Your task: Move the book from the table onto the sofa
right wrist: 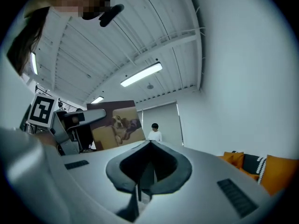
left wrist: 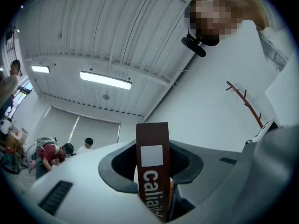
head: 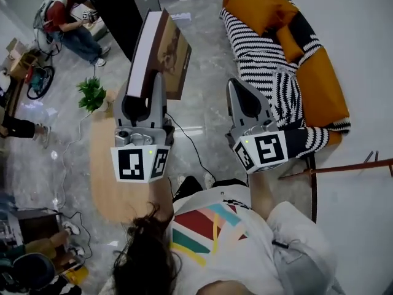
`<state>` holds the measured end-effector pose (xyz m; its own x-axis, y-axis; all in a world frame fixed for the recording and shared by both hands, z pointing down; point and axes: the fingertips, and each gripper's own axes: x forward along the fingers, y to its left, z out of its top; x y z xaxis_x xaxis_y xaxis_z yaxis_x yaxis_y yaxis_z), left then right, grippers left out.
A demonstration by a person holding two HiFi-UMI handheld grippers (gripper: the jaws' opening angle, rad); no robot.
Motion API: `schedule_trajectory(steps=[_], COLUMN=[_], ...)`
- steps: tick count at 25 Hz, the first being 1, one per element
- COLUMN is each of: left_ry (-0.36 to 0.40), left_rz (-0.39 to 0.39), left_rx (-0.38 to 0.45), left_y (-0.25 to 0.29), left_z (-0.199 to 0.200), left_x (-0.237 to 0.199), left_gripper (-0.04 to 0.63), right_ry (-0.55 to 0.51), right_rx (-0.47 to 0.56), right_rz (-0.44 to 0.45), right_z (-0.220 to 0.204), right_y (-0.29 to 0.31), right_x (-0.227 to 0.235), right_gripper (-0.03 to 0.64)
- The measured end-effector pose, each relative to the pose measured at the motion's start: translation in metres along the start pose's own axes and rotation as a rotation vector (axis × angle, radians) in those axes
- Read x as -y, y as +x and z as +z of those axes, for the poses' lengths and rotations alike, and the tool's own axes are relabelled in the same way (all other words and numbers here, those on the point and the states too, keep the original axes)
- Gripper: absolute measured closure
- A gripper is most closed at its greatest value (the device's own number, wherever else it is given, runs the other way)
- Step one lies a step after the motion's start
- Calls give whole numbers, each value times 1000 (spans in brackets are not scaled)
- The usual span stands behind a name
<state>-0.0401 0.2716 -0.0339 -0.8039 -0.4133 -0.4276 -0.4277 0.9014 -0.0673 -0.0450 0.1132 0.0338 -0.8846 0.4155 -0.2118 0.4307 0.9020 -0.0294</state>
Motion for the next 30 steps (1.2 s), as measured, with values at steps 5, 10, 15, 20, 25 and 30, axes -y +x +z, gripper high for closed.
schedule_trajectory(steps=[5,10,15,20,25,30], left_ry=[-91,-163,-265,-292,-315,-328], left_rz=[-142,-244,-373,-502,-584,-592], left_rx=[-24,-62,-36,-43,-43,5], left_y=[48,101,161,231,317,323], left_z=[-38,-87,-116,-153,-187,-191], left_x=[43,70,91,95,69,62], left_gripper=[448,448,448,447,446,448], right_ry=[-26,-53,-85,-62,-82,-113], right_rx=[-40,-67,-100,-111,-105,-83], right_rz=[-139,-229,-392,-465,-517,-545], right_z=[-13,-25,-34,-48,-47,-56], right_y=[-24,-26,-23,25,109,108], right_x=[52,101,149,192,237,236], right_gripper=[605,606,606,606,606,606])
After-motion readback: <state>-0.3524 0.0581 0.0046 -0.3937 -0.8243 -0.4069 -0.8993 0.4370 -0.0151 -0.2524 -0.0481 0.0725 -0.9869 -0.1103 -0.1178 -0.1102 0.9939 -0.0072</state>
